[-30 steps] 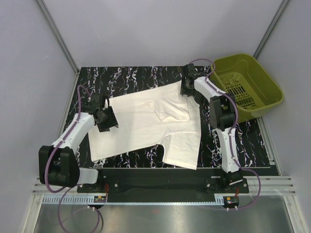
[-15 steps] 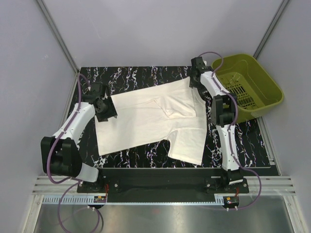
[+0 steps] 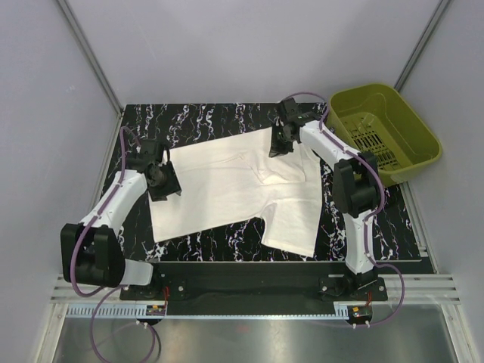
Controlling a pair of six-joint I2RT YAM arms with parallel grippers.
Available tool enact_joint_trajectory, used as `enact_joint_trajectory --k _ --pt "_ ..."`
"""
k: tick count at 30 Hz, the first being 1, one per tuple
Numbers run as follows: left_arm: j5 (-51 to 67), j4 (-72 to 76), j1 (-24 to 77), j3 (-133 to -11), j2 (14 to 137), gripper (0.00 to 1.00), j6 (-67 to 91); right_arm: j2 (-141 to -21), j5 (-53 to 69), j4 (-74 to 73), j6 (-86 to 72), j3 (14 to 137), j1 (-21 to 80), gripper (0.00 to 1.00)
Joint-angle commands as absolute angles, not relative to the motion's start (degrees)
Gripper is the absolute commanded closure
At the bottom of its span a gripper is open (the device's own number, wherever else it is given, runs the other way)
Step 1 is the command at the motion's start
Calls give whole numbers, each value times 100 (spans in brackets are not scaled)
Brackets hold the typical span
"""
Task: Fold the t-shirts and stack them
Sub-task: Fold the tshirt
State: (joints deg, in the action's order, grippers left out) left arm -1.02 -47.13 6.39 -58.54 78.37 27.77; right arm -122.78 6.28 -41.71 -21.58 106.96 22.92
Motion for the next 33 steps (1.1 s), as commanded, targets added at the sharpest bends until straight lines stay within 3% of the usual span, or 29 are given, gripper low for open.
enact_joint_trajectory --k 1,9,21,24,28,29,30,33 --pt "-88 -4623 563 -5792 7471 47 2918 -12173 1090 -3886 -2434 10258 2188 85" --pt "-88 -4702 536 -5704 7242 48 2953 -12208 879 -3797 -2040 9853 2197 84" --pt "-290 -5053 238 -5652 7058 47 3769 -12199 1828 -3551 -2083 9211 2443 83" --pt "-448 -5299 89 -5564 6970 46 4051 -11779 1531 -3831 -2013 9080 2443 80" --pt "-755 -5764 -517 -5100 6654 45 4674 -9824 503 -4621 -2170 8255 2443 52" --pt "-704 -5853 -684 -4958 6645 45 4841 -9496 501 -4640 -2267 8009 2443 39" --pt "-581 -5793 -1034 -4644 6618 46 4999 -9196 579 -4623 -2363 7433 2443 33" --pt "-141 -5433 -1518 -4202 6565 53 5237 -8272 1089 -4228 -2698 6394 2452 29"
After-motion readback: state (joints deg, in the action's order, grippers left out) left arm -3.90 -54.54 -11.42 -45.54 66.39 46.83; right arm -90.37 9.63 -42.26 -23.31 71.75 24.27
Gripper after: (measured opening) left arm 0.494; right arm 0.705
